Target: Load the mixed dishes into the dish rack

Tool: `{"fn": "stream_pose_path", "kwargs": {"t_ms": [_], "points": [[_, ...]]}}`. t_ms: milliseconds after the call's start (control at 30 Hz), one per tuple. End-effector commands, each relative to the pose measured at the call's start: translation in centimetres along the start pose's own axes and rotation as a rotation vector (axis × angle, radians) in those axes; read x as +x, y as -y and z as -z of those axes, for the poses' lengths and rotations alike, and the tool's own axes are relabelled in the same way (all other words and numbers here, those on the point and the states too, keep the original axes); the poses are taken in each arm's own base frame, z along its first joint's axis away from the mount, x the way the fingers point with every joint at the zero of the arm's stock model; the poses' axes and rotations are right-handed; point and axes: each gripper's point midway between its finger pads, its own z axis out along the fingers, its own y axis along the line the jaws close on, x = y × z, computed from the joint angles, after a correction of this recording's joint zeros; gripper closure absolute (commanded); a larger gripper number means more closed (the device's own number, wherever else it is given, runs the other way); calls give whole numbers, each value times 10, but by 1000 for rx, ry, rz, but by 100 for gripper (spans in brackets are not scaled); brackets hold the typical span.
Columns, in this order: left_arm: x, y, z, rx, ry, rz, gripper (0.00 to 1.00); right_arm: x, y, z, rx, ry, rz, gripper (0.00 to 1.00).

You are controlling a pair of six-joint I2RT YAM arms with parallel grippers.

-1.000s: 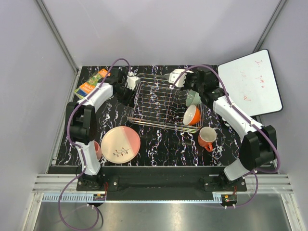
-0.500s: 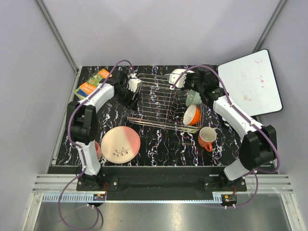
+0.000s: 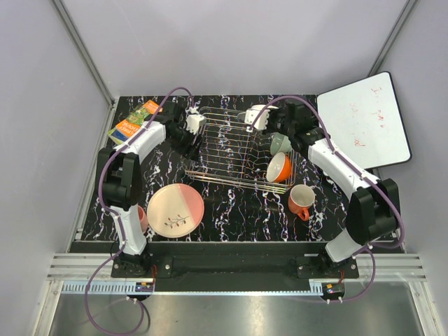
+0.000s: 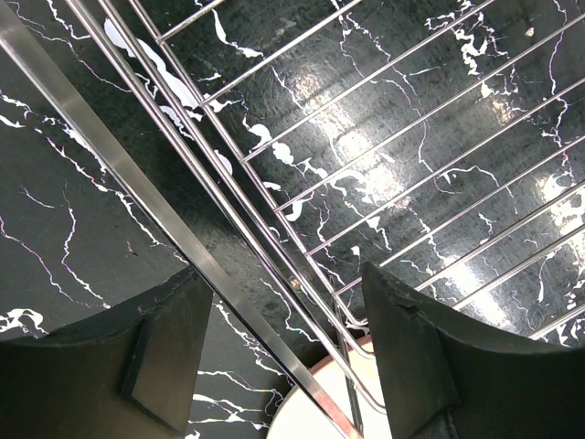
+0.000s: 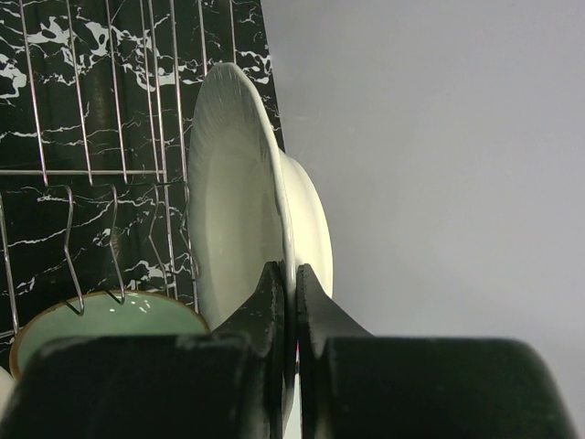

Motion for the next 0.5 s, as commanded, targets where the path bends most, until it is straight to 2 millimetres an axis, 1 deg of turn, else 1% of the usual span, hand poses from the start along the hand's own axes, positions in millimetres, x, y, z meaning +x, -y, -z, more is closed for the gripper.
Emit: {"fn": "stream_pose_path", "kwargs": {"t_ms": [0,133,233,467], "points": [[-16,-3,10,-29,45,-23,31,-25,33,-1,107,105,36,100],[-16,-3,11,-34,46,-29,30,-16,23,-12,81,92,30,100],[-16,-4,11,-38,43,-33,30,-12,11,-22,49,94,17,100],[-14,-5,11,-42,38,-39,30,-5,-5,-31,21,93,-4,100]]}}
